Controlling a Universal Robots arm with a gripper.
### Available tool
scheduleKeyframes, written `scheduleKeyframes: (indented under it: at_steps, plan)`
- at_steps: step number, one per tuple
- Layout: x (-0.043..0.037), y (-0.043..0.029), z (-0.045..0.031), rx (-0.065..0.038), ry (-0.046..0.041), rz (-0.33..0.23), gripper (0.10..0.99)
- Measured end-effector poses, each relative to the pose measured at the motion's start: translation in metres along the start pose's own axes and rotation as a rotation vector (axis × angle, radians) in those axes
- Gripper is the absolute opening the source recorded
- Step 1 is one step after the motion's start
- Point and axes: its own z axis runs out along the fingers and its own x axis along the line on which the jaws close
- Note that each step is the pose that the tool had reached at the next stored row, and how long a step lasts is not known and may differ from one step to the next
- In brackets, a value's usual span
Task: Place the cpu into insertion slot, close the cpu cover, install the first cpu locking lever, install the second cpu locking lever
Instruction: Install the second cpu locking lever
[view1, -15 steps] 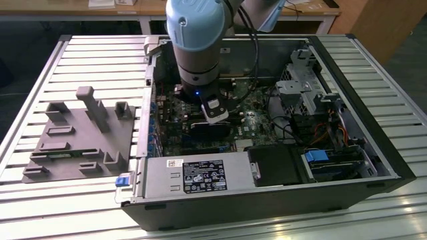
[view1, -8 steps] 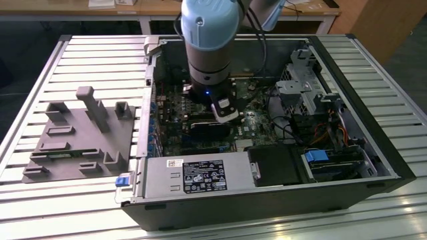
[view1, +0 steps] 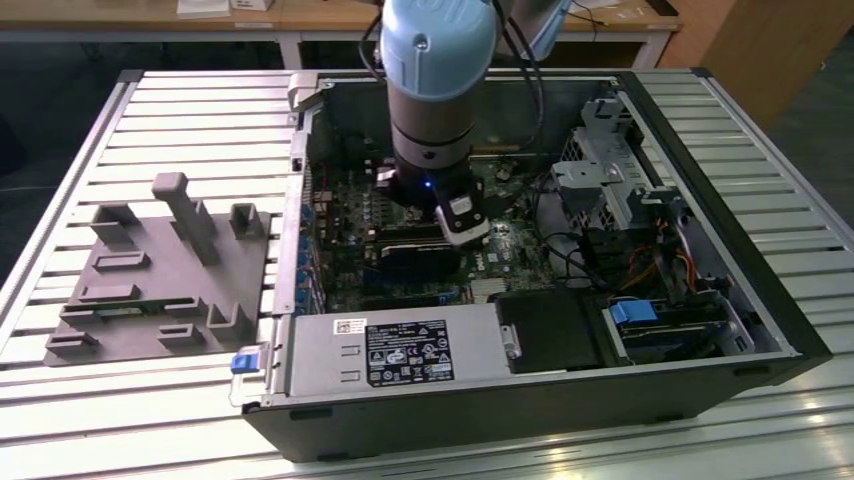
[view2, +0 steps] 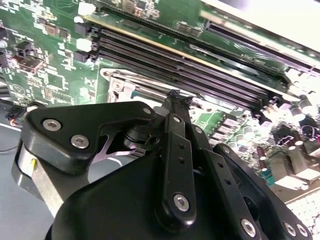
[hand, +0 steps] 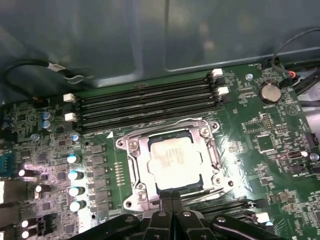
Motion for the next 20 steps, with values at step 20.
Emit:
scheduleKeyframes:
  at_steps: [20]
  plan:
    - [0.0024, 0.0254, 0.0081, 0.085, -0.0175, -0.006, 0.102]
